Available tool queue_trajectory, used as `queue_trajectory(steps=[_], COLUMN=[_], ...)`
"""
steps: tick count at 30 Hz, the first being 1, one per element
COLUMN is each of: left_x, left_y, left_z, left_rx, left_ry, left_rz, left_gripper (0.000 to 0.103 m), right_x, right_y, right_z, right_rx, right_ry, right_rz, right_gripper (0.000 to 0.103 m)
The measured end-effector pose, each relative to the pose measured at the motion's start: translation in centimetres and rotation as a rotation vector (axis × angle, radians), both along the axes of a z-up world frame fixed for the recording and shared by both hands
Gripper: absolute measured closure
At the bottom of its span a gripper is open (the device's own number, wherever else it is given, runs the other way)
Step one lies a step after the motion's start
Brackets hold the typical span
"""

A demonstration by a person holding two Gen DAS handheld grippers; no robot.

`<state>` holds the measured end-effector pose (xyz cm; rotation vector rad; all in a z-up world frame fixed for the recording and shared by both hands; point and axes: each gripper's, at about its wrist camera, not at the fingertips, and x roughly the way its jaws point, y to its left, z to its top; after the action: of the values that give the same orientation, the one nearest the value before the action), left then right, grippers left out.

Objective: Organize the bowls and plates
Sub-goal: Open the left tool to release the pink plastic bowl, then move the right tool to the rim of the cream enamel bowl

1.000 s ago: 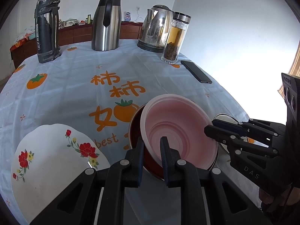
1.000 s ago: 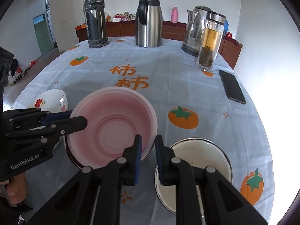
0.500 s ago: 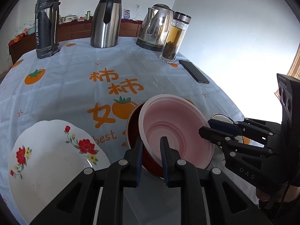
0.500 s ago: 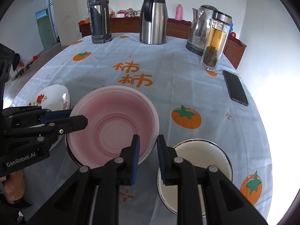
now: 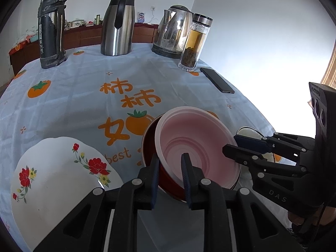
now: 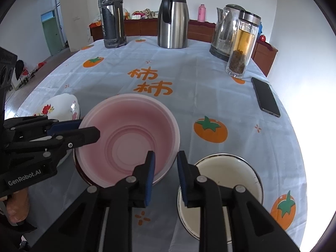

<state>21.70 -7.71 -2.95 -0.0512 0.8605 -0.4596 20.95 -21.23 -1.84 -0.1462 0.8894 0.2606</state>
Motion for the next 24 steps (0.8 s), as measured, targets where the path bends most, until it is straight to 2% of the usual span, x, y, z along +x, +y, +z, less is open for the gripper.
queue_trajectory(steps=[4,7,10,11,12,14,18,24], left_x=[0.0,0.0,-0.3,-0.4,-0.5,-0.8,-0.7,-0.6], left_y=[0.0,0.0,-0.3,-0.4,-0.3,-0.1,0.6,0.5], left_z=[0.0,0.1,0.4,0.6,0.8,1.3,1.8,1.6], left_rx=[0.000,-0.007,-0.007,-0.011,-0.013,-0.015,-0.056,-0.049], left_ry=[-0.001,-0.004,-0.023,-0.035,-0.045,-0.082,-0.092,-0.114], left_rz=[-0.001,-0.009,-0.022,-0.026,-0.026,-0.006,0.005,0.016], left_gripper=[0.079,0.073,0.059,0.050,0.036,0.025,0.024,0.024], right_x=[0.1,0.0,0.0,0.1,0.1,-0.2,-1.0,-2.8], right_y=[-0.2,-0.1,0.0,-0.1,-0.2,-0.3,-0.6,-1.8], right_z=[0.0,0.0,-0.2,-0.1,0.0,0.2,0.9,1.8], right_rx=[0.002,0.007,0.013,0.018,0.025,0.046,0.066,0.092], right_ry=[0.000,0.000,0.002,0.001,-0.001,-0.011,-0.037,-0.085], right_rz=[0.000,0.000,0.005,0.009,0.011,0.013,0.013,0.000], right_gripper=[0.080,0.080,0.076,0.073,0.071,0.064,0.059,0.055])
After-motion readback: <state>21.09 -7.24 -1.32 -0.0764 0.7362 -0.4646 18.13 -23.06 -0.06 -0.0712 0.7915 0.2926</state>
